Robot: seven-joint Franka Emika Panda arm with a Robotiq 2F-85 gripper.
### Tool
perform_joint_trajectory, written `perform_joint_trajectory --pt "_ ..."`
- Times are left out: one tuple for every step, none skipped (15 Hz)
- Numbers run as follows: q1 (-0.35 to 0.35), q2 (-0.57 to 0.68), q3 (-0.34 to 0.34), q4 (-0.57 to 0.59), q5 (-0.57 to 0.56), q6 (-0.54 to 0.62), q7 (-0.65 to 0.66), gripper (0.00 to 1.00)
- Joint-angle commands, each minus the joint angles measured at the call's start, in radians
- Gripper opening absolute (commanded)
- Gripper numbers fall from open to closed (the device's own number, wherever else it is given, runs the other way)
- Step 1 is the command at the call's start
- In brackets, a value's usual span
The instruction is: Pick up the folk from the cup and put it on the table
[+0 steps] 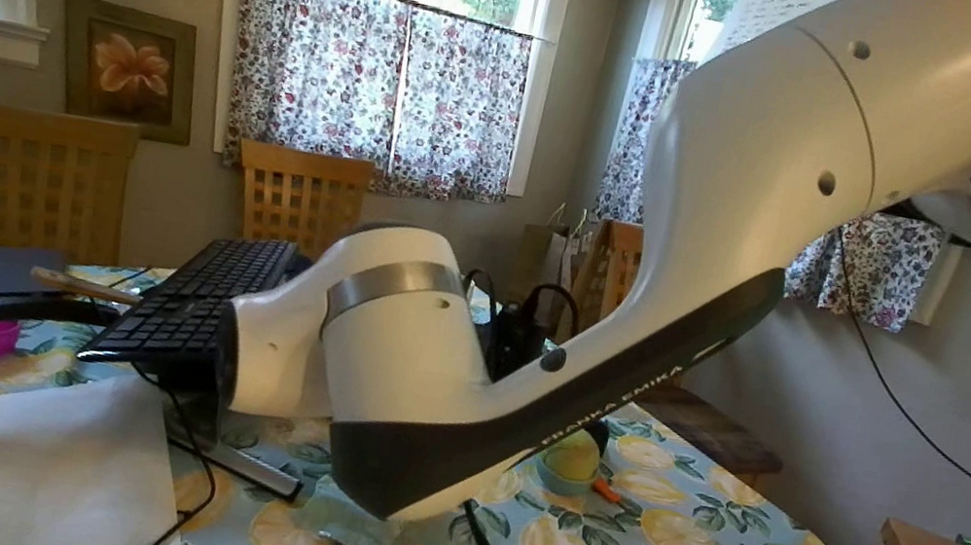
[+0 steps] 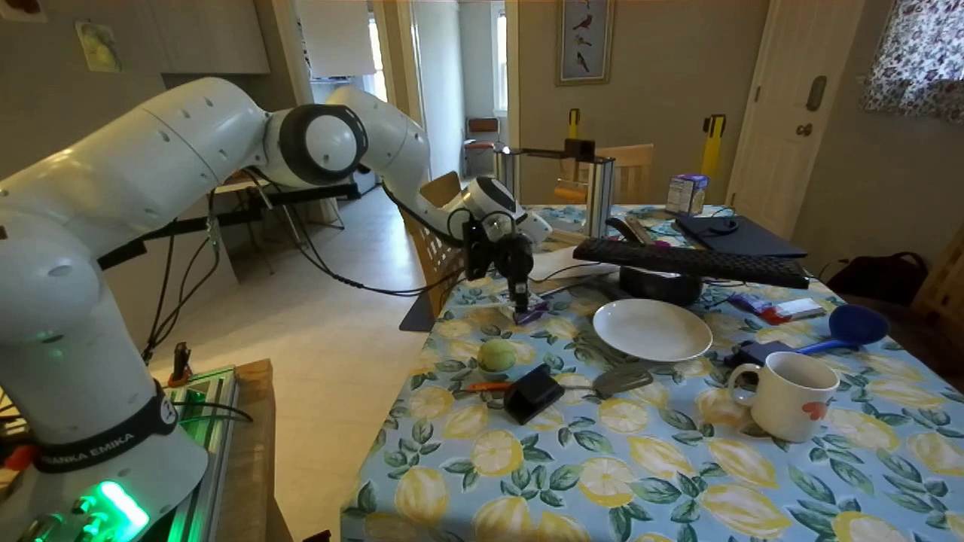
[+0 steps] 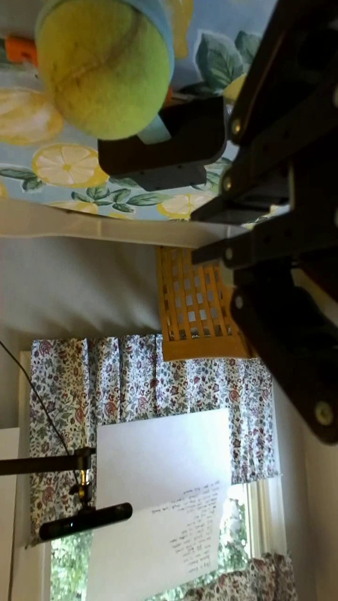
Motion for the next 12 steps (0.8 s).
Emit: perform_joint_trajectory --pt "-0.025 0.059 0.008 0.022 -0.064 -0.051 -0.03 0.04" --pt "-0.034 0.075 0.008 0.033 -0.07 -0.059 -0.026 0.04" --pt "-0.039 0.093 0.006 0.044 -0.079 -0.069 -0.021 0.04" --pt "-0.048 0.115 0.006 0.066 -0.08 -0.071 -0.015 0.04" --pt "-0.057 0.138 0.005 0.089 -0.079 -0.079 -0.019 0.04" --pt "-0.066 0.151 0.005 0.103 -0.077 -0.077 -0.022 0.04" --pt "-0.072 0.165 0.002 0.118 -0.077 -0.079 -0.017 0.04" --pt "-0.077 0.181 -0.002 0.138 -0.075 -0.081 -0.012 0.04" --pt "-0.082 0.193 -0.005 0.157 -0.069 -0.087 -0.004 0.04" --pt "-0.085 0.203 -0.008 0.176 -0.067 -0.093 0.002 0.04" --pt "-0.087 0.212 -0.012 0.195 -0.066 -0.099 0.008 0.04" --pt "-0.089 0.219 -0.014 0.215 -0.061 -0.105 0.016 0.04"
